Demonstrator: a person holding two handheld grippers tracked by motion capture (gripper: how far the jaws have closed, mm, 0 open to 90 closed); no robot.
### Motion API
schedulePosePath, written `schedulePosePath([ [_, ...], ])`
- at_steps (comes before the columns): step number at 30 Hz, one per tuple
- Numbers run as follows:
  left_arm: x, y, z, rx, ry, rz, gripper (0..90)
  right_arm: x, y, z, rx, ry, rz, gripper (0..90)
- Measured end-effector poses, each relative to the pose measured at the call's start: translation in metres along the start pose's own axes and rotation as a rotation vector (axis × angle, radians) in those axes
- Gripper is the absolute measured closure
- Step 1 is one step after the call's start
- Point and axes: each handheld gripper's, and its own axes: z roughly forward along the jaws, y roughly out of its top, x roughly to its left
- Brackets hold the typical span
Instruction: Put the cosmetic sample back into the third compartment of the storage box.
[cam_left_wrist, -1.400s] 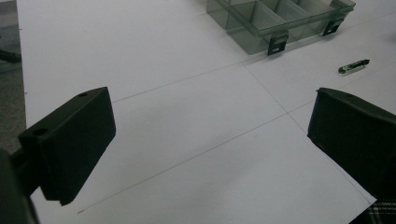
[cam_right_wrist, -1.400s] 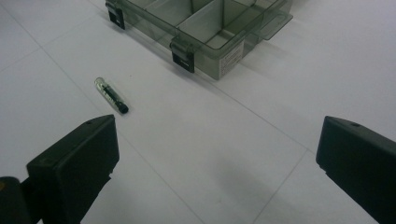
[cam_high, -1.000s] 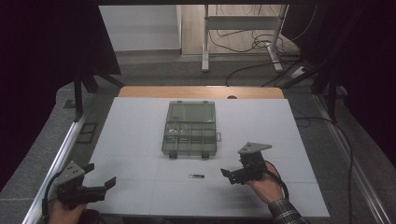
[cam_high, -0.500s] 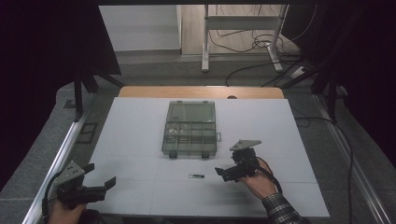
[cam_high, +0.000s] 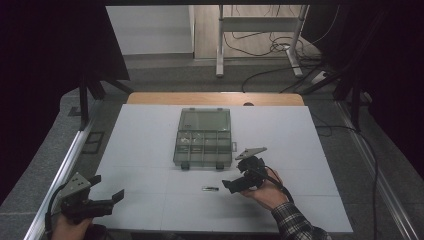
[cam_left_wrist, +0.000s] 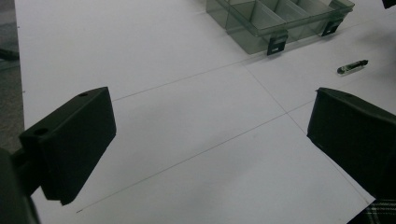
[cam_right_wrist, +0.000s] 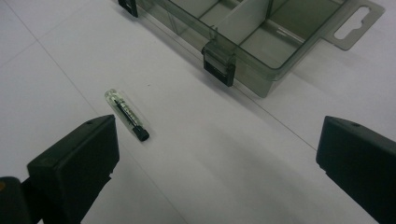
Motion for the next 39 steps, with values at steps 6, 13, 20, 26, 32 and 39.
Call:
schedulePosePath([
  [6,0.000,0.000,0.000,0.001,0.000,0.001,1.5,0.007,0.008,0.008,0.014,0.004,-0.019,10.0],
  [13,0.000,0.000,0.000,0.002,0.000,0.002,1.5,0.016,0.014,0.017,0.043,0.047,-0.090,31.3],
  [20,0.000,0.000,0.000,0.003,-0.001,0.001,1.5,0.025,0.018,0.026,0.072,0.119,-0.129,49.5],
  [26,0.000,0.000,0.000,0.004,-0.001,0.004,1.6,0.035,0.019,0.039,0.114,0.182,-0.179,62.4],
  [32,0.000,0.000,0.000,0.002,-0.004,0.001,1.6,0.043,0.016,0.051,0.165,0.164,-0.247,77.7],
  [39,0.001,0.000,0.000,0.000,-0.009,-0.004,1.5,0.045,0.017,0.050,0.165,0.134,-0.258,80.3],
])
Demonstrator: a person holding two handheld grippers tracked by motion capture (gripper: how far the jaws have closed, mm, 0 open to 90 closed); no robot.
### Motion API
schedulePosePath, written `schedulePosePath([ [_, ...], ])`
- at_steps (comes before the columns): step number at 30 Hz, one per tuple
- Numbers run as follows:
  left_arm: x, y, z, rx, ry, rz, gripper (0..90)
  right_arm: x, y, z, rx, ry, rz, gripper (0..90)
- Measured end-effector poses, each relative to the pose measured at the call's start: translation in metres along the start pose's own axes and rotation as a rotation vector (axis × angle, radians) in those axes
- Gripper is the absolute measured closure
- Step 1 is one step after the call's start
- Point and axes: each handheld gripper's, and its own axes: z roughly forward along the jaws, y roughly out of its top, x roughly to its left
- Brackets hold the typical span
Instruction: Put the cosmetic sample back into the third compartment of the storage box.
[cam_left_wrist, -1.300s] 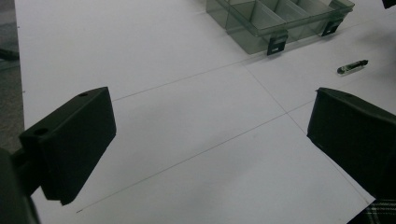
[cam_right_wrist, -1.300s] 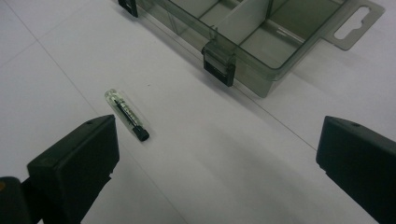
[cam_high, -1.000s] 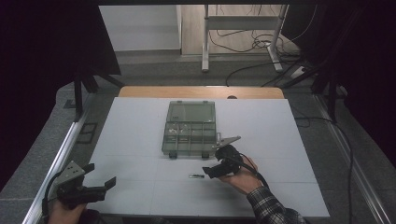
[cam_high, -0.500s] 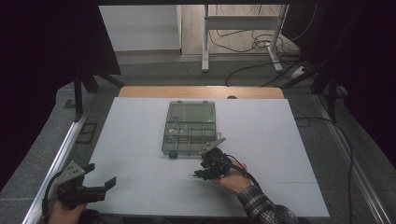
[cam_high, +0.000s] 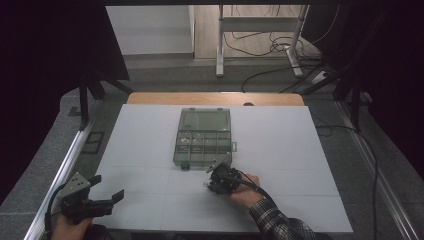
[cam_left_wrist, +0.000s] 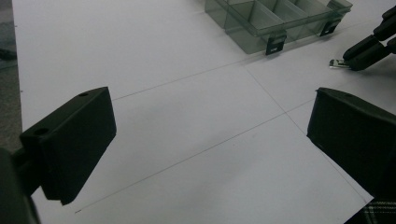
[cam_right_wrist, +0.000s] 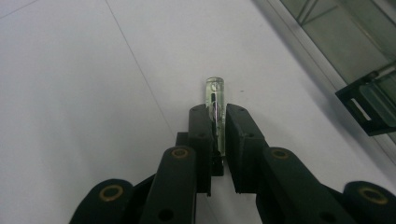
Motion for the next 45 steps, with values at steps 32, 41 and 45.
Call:
schedulePosePath([
  [32,0.000,0.000,0.001,0.004,-0.002,0.000,1.7,-0.011,0.003,-0.027,-0.108,-0.016,0.071,80.3],
  [41,0.000,0.000,0.001,0.004,-0.002,-0.003,1.8,-0.015,0.005,-0.035,-0.145,-0.015,0.087,80.3],
  [45,0.000,0.000,0.001,0.005,-0.002,-0.003,1.8,-0.018,0.007,-0.038,-0.158,-0.018,0.094,80.3],
])
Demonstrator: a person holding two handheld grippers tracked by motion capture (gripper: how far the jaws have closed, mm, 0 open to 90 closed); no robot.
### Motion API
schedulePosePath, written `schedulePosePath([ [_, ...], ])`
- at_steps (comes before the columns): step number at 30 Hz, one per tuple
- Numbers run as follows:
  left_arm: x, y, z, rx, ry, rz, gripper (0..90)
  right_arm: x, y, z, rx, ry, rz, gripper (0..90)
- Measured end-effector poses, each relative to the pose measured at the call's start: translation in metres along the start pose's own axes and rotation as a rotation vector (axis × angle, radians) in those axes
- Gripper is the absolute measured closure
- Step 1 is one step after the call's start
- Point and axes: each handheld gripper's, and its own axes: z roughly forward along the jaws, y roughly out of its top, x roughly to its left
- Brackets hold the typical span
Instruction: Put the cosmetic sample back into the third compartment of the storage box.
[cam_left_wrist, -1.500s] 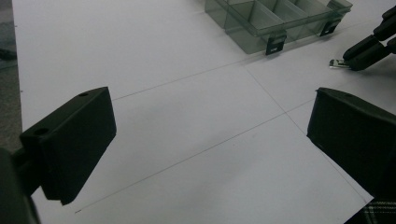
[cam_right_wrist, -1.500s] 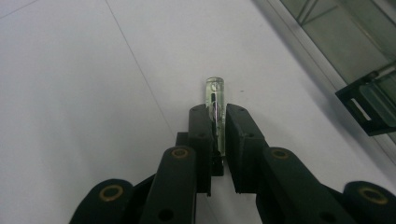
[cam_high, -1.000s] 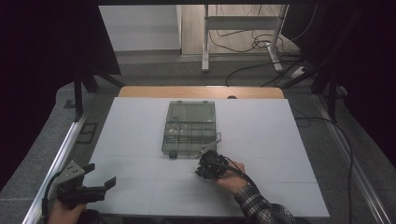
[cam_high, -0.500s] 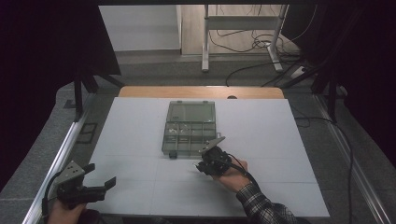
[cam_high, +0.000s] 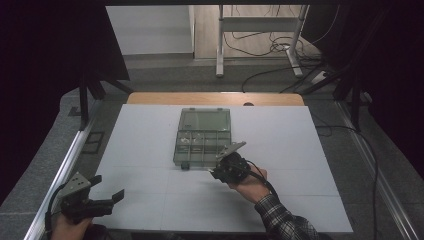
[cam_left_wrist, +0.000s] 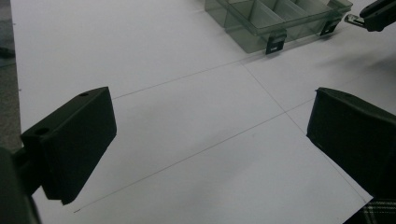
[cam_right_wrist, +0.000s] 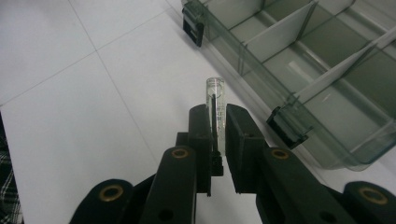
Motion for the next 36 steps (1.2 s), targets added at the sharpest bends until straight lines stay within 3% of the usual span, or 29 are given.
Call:
schedulePosePath([
  [17,0.000,0.000,0.000,0.001,0.000,-0.002,1.8,-0.011,0.009,-0.003,-0.037,-0.045,0.021,80.3],
  [36,0.001,0.000,0.000,0.002,0.000,-0.004,1.9,-0.029,0.024,0.009,-0.052,-0.097,0.029,80.3],
])
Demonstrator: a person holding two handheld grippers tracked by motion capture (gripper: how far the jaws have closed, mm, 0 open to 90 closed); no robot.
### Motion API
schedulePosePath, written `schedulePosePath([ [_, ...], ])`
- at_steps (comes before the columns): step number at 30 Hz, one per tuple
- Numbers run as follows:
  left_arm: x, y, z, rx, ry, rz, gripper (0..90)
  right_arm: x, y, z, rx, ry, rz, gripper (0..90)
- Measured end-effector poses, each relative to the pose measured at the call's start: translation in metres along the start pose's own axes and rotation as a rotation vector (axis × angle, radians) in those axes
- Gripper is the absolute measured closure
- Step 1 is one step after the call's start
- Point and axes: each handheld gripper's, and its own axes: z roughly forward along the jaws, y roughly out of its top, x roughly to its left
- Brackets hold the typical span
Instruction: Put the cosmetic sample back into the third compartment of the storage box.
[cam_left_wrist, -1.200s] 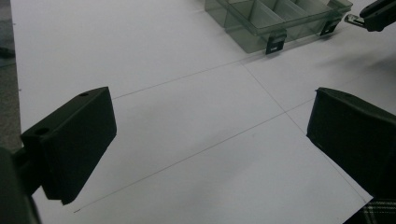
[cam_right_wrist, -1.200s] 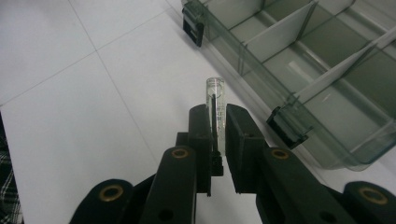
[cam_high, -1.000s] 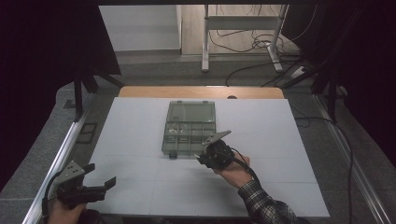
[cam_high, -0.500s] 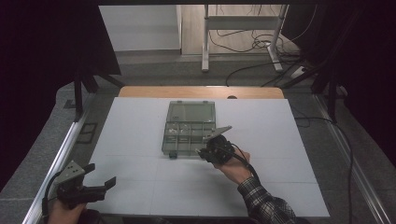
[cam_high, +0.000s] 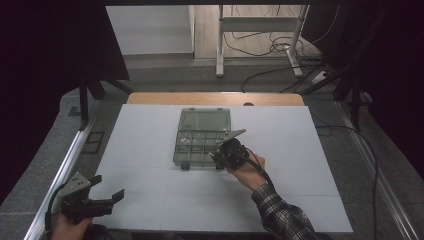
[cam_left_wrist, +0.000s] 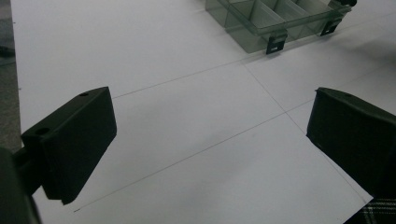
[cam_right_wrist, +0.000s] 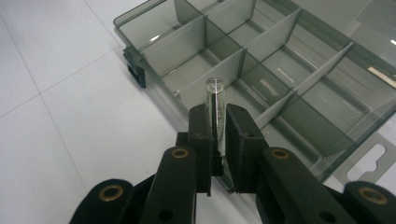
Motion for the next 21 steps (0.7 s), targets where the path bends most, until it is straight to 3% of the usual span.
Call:
schedulePosePath([
  [21,0.000,0.000,0.000,0.001,0.000,-0.001,2.0,-0.018,0.014,0.015,-0.011,-0.025,0.024,80.3],
])
